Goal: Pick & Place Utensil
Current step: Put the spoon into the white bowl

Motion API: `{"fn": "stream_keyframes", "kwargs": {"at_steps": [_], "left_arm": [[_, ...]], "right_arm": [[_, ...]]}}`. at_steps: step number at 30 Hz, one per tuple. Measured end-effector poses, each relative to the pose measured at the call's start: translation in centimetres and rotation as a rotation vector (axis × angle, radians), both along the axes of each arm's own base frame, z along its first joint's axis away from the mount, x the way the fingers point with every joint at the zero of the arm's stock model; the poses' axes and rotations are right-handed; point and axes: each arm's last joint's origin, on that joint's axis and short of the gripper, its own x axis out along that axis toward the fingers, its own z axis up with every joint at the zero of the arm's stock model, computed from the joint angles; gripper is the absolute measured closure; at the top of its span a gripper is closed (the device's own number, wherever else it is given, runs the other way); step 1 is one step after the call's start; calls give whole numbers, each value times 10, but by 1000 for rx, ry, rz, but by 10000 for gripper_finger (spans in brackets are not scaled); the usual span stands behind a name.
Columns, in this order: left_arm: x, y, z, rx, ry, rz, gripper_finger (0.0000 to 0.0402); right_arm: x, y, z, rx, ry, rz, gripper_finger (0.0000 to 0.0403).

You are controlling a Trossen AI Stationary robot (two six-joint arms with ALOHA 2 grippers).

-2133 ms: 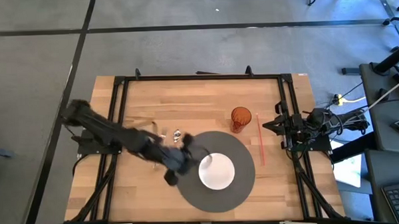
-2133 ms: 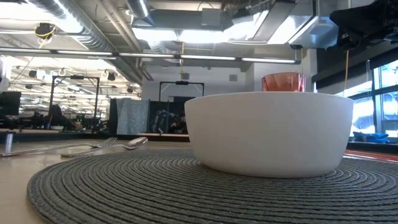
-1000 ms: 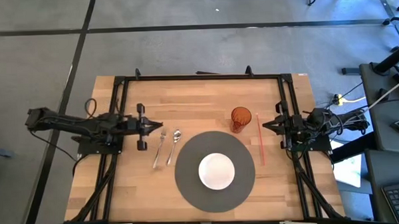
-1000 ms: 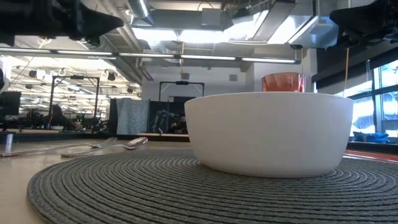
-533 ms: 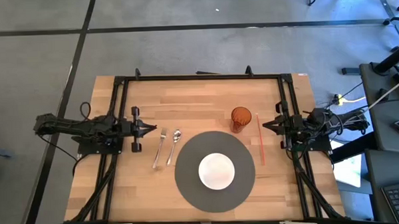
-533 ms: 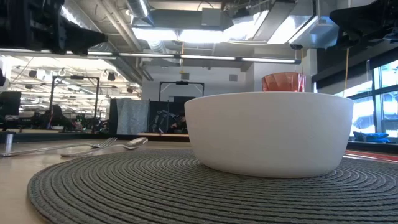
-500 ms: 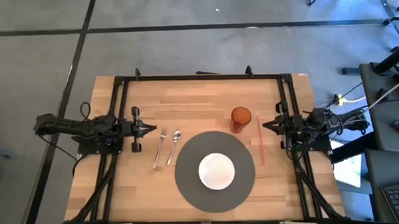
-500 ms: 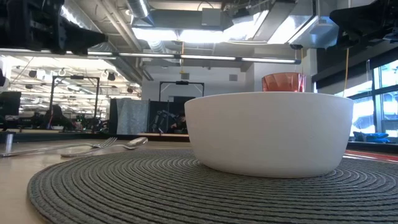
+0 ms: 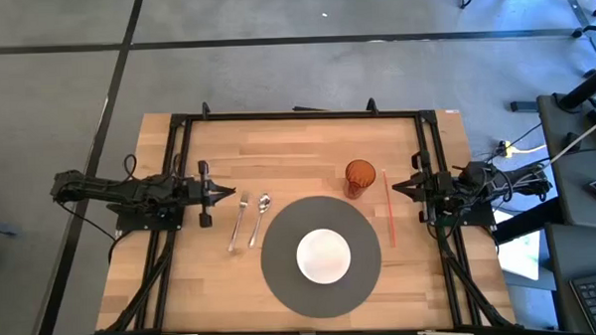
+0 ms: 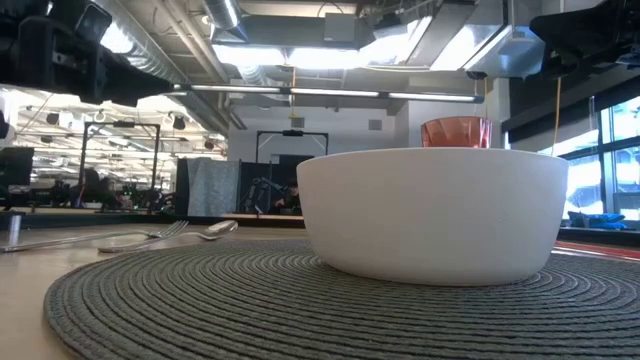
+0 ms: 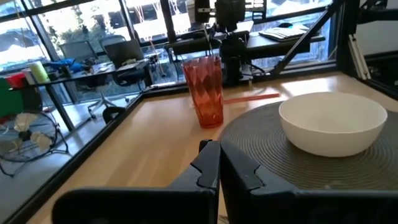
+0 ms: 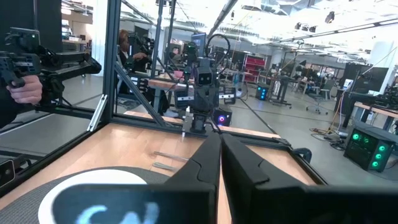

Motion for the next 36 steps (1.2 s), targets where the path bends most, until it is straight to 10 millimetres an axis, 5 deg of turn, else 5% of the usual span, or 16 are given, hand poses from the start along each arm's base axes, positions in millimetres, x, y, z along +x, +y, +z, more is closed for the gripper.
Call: {"fn": "stream_keyframes", "kwargs": {"at_steps": [22, 36], "left_arm": [[2, 0, -9, 22, -42, 12, 400], [0, 7, -13, -50, -32, 259, 398]], "right_arm": [[0, 0, 0, -19, 0, -3, 386], [0, 0, 1, -16, -7, -3, 386]]}}
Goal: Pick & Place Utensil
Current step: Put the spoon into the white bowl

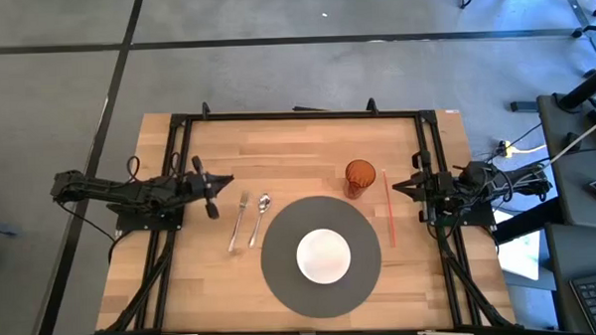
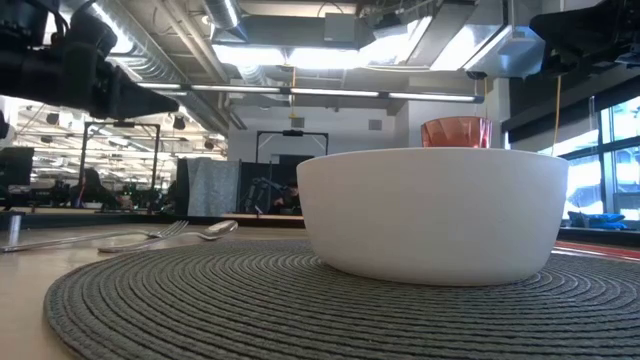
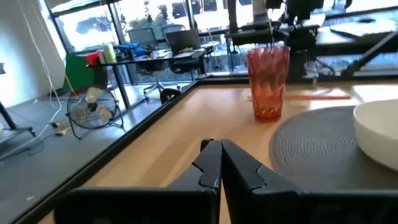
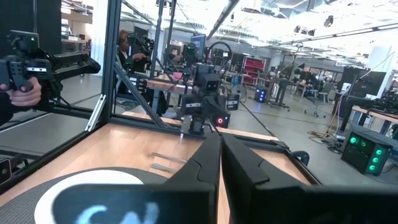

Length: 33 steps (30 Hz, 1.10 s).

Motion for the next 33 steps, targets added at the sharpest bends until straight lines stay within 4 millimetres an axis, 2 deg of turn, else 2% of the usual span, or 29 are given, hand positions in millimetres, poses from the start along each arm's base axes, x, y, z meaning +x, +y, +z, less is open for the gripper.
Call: {"fn": "stream_keyframes", "kwargs": {"at_steps": [7, 13, 17, 23, 27, 33], "left_arm": [[1, -1, 11, -105, -49, -38, 399], [11, -9, 34, -205, -48, -92, 401], [27, -17, 38, -199, 88, -71, 399], [59, -26, 42, -391, 280, 12, 398], [83, -34, 42, -424, 407, -7, 397], [112, -41, 50, -488, 472, 73, 381]], "right_arm": [[0, 0, 0, -1, 0, 0, 386], [0, 0, 1, 1, -7, 0, 386], [0, 0, 1, 1, -7, 0, 386], [0, 0, 1, 24, -6, 3, 386], [0, 0, 1, 26, -6, 4, 386], [0, 0, 1, 42, -5, 6, 386]]}}
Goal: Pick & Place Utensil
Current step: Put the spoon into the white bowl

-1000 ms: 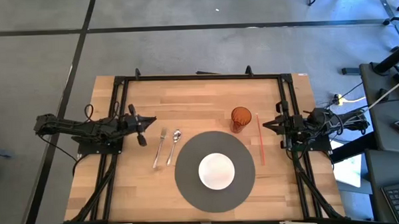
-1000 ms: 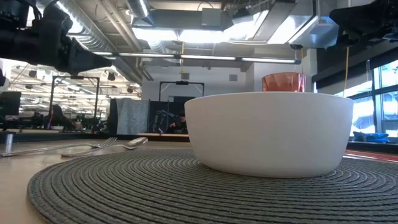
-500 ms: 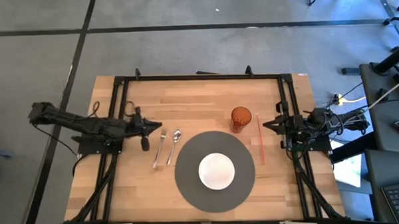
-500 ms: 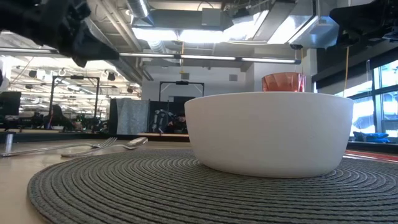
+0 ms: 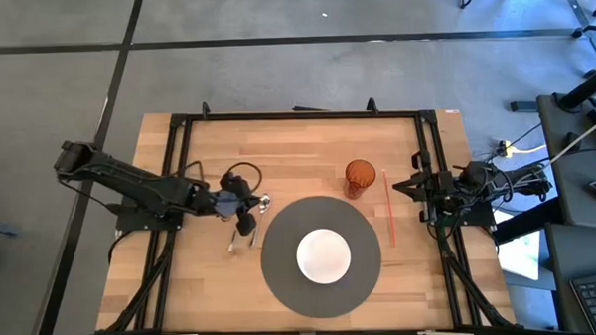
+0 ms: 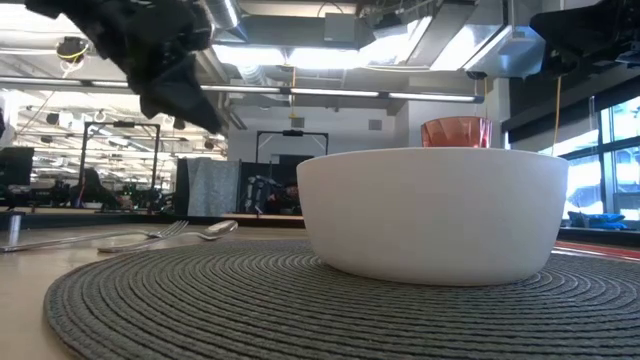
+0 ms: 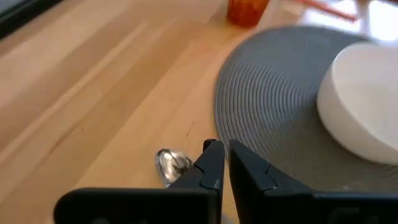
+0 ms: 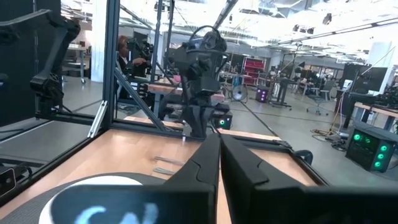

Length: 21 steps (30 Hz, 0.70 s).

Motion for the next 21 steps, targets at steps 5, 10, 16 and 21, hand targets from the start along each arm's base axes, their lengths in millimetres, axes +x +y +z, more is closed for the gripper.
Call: {"fn": "stream_keyframes", "kwargs": {"at_steps": [5, 10, 16, 21], "left_arm": [[15, -4, 1, -8, 118, 14, 345], [24, -10, -6, -48, 194, 10, 306], [31, -14, -24, -107, 272, 14, 264], [35, -17, -37, -214, 321, 28, 250]], "right_arm": [[0, 0, 0, 6, 1, 1, 386], [0, 0, 0, 6, 2, 1, 386], [0, 0, 0, 6, 1, 1, 386], [0, 0, 0, 6, 1, 1, 386]]}}
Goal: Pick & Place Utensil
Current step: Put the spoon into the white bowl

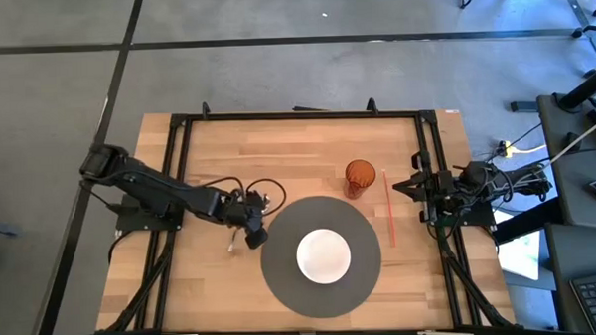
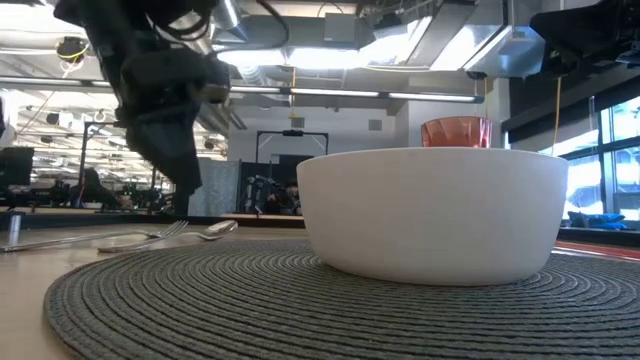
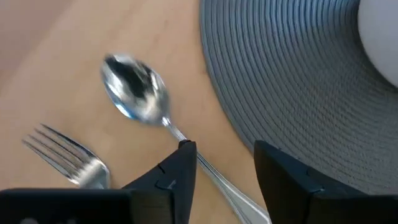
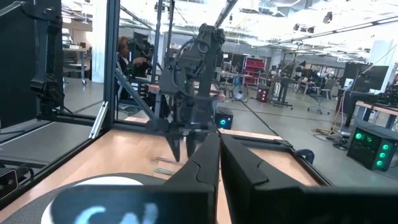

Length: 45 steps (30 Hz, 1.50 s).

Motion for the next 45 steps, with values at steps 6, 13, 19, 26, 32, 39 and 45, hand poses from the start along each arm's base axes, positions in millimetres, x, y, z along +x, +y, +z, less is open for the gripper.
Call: {"fn": "stream_keyframes", "kwargs": {"at_steps": [6, 13, 19, 26, 32, 39, 45], "left_arm": [[3, -2, -12, -39, 53, 13, 252], [7, 5, -21, -28, 80, 48, 252], [10, 12, -26, -1, 98, 61, 252], [12, 15, -35, 24, 134, 65, 252], [16, 14, -46, 27, 162, 62, 252], [17, 14, -50, 49, 175, 42, 272], [19, 13, -50, 63, 165, -15, 344]], "right_arm": [[0, 0, 0, 0, -1, 0, 386], [0, 0, 0, 0, -1, 0, 386], [0, 0, 0, 0, 0, 0, 386], [0, 0, 0, 0, 1, 0, 386], [0, 0, 0, 4, 1, 1, 386], [0, 0, 0, 3, 1, 1, 386], [0, 0, 0, 3, 2, 1, 386]]}}
